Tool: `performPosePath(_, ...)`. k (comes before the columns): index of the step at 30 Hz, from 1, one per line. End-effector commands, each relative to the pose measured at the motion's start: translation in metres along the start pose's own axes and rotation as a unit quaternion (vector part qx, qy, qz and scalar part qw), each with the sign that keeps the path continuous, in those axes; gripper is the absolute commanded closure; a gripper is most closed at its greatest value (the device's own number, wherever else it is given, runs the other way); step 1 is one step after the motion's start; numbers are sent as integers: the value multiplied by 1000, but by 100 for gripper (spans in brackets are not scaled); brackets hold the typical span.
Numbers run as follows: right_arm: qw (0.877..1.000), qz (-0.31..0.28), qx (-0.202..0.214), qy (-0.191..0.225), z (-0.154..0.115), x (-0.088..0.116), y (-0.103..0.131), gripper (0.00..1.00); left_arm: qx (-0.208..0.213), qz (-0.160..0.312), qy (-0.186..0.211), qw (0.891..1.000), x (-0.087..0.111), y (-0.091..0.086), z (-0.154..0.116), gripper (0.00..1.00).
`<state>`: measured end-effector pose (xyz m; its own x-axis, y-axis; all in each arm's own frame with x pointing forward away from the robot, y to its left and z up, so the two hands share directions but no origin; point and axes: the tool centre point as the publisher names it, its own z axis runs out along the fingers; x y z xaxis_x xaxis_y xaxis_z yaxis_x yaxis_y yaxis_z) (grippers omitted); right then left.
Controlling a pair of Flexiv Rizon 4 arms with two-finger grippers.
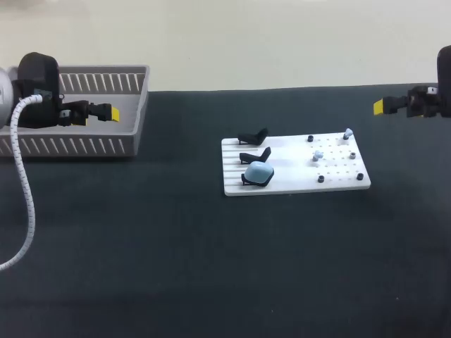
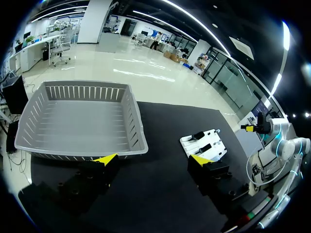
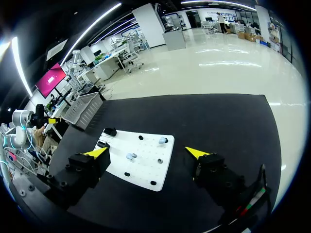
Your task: Pick up each earbud case from the left stands, insert the matching earbuds, close the lid, and place the case in the box.
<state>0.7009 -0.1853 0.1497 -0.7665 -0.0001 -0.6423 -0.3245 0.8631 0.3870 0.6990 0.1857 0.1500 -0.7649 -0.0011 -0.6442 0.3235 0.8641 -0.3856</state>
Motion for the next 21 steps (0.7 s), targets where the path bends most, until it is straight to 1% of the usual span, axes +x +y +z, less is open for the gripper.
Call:
performPosePath(1,1000,0,0,0,0,0,0,0,-3,0,2,1000,-1,-1,0,0)
performPosePath(14,1000,0,0,0,0,0,0,0,-3,0,2,1000,-1,-1,0,0)
performPosePath(15,1000,0,0,0,0,0,0,0,20,17,1,1000,-2,-3,0,0)
performPosePath(16,1000,0,0,0,0,0,0,0,54,38,3,998,-2,-6,0,0)
performPosePath(17,1000,0,0,0,0,0,0,0,76,59,4,995,-3,-9,0,0)
performPosePath(18,1000,0,0,0,0,0,0,0,85,83,3,993,-3,-13,0,0)
performPosePath(21,1000,0,0,0,0,0,0,0,136,157,0,978,-4,-23,-2,0)
